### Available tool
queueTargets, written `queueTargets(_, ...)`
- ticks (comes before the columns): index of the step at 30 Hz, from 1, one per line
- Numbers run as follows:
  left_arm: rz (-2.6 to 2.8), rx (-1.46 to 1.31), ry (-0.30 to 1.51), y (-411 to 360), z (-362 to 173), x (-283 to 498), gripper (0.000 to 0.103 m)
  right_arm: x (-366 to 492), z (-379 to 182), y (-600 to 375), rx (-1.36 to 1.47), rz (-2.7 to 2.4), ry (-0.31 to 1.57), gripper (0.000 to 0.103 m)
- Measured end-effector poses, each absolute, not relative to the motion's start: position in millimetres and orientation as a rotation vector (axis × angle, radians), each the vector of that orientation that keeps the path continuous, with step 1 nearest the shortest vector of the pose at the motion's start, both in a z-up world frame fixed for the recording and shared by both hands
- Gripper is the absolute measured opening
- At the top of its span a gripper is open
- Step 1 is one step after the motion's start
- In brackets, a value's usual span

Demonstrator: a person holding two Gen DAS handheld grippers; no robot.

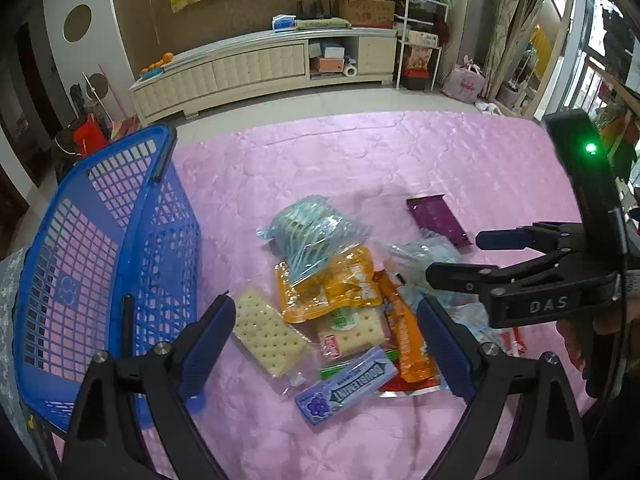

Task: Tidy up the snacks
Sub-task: 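Reach the right gripper to the clear biscuit bag and close on it, then lift the clear biscuit bag with the right gripper and carry it over the basket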

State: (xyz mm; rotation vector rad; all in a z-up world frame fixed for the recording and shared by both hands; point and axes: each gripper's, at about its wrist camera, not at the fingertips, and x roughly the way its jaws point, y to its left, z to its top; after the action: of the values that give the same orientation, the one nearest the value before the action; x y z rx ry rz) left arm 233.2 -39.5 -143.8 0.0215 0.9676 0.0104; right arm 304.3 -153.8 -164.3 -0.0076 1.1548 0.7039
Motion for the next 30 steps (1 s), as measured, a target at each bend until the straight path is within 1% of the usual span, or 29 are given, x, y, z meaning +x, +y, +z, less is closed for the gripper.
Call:
queueTargets(3,0.013,0.024,0.98,-38,-148,235,0.092,310,-176,-152,0.003,0.691,1.188,0.094)
queueTargets(6,0.021,0.024,0.993,-37,-150,238,0.092,313,-179,-151,0.006,0.728,1.196,0.079)
queueTargets(8,0.027,0.025,0.997,-38,-152,242,0.092,312,-178,-151,-0.007,0.732,1.186,0.077)
queueTargets(10,0.022,0.02,1.004,-40,-151,246,0.092,311,-175,-154,-0.008,0.742,1.173,0.07)
queueTargets(12,0.024,0.022,1.006,-41,-149,250,0.092,309,-172,-154,-0.006,0.732,1.15,0.065)
queueTargets(21,0.039,-0.025,1.0,-44,-132,277,0.092,310,-126,-181,0.013,0.638,1.002,0.064)
queueTargets(30,0.063,-0.066,1.049,-45,-141,312,0.092,325,-127,-173,-0.009,0.518,0.989,0.064)
